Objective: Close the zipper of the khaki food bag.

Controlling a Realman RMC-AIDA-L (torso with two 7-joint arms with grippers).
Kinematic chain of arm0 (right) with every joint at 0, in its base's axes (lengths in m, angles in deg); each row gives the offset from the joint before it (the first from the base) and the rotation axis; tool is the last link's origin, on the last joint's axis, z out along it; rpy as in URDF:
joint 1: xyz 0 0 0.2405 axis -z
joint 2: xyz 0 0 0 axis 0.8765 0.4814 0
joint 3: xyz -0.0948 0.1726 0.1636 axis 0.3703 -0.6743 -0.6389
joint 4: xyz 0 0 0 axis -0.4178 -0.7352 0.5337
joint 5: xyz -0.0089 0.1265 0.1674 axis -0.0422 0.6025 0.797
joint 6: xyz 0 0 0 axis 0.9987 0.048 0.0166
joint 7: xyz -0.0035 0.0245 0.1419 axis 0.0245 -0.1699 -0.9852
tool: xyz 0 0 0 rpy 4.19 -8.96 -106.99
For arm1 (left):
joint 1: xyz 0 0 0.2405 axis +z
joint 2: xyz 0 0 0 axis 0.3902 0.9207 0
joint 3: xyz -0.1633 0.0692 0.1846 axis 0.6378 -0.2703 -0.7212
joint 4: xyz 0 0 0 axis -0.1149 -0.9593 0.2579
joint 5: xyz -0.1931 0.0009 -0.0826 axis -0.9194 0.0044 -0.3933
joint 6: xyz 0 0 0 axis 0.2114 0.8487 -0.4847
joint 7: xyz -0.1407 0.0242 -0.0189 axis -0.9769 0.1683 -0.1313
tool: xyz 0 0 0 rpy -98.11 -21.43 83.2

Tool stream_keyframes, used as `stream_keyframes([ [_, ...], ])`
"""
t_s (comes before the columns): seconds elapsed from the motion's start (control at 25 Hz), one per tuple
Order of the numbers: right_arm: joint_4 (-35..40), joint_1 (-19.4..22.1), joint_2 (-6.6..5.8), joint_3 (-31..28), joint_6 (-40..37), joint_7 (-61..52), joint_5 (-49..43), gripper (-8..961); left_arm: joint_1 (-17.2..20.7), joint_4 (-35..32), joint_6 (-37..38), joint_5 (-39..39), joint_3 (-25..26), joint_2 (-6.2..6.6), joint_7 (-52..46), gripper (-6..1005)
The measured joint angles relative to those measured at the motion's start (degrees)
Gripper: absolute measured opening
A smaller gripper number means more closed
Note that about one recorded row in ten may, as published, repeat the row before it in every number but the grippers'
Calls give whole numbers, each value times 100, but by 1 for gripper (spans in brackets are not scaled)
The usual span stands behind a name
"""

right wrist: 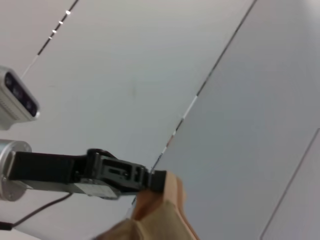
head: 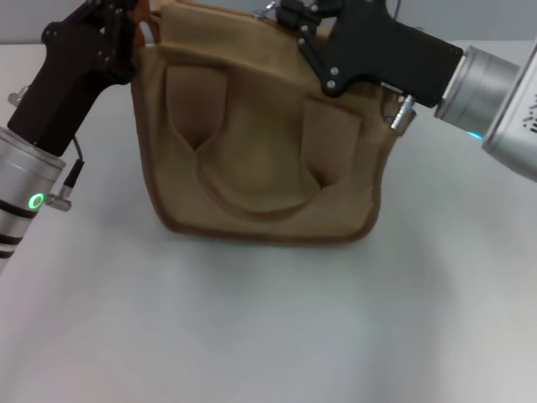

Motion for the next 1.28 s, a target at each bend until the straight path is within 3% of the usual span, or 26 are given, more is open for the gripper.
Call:
stream_keyframes([
  [0.32,205,490,-34,-190,-21,-1036,-1,-4,185,-99,22,0,123,7,-51,91],
  [0.64,271,905,-33,-461,-81,-1172,-8,-5,319,-128,24,2,207,11,-54,105],
  [1.0,228,1095,-21,-716,-164,-1425,32,-6,377,-135,27,12,251,6,-54,121],
  [1.28,27,1175,-32,-892,-589,-2152,15,127,494,-157,-8,86,169,-4,-13,134],
])
